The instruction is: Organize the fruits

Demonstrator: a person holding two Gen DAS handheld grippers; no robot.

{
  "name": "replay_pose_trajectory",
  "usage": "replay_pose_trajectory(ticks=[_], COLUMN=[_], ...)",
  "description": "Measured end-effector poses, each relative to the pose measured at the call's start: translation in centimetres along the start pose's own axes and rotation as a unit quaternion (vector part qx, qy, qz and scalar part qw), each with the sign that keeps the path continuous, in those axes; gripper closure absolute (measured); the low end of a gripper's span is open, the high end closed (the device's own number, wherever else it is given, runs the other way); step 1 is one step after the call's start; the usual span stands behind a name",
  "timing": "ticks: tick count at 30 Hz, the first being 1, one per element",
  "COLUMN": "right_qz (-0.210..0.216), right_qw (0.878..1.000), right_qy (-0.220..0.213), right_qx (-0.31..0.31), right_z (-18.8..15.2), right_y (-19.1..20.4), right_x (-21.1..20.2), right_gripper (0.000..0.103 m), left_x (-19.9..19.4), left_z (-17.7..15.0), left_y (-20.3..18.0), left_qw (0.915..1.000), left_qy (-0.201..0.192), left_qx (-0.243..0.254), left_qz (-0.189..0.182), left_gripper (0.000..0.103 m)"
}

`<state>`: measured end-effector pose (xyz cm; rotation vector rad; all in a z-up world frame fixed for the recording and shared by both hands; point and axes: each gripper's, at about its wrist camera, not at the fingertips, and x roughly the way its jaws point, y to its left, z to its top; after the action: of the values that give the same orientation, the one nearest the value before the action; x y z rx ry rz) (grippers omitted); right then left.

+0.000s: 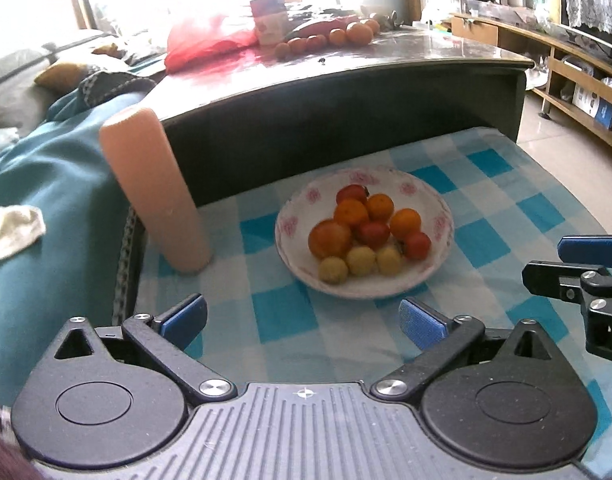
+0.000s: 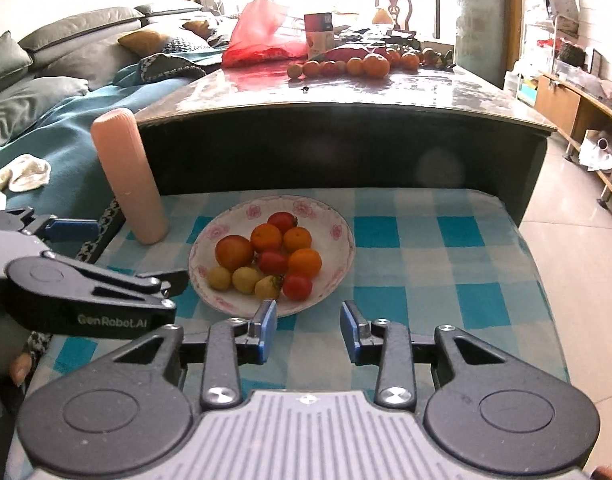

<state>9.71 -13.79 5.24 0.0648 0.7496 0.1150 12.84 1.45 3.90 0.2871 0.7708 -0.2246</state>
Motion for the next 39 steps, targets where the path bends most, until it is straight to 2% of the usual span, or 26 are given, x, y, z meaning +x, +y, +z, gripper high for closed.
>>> replay_pose_trajectory(ticks=[21, 39], right_qz=[0.010, 0.009], right_qw=[1.000, 1.000], right_qy=[-0.007, -0.005], right_qx=[0.002, 0.004], right_z=[-5.3, -8.1], right_y=[1.5, 1.9], right_x=[-6.1, -8.6], right_gripper=[0.052, 0.052], left_x=[-6.0, -7.9], left_z=[-5.0, -6.9], left_y=[-0.9, -2.4], left_qw=[0.9993, 0.9989], left_qy=[-0.007, -0.006], left_qx=[-0.037, -0.046], left_qz=[0.006, -0.008], left_gripper=[0.000, 0.000])
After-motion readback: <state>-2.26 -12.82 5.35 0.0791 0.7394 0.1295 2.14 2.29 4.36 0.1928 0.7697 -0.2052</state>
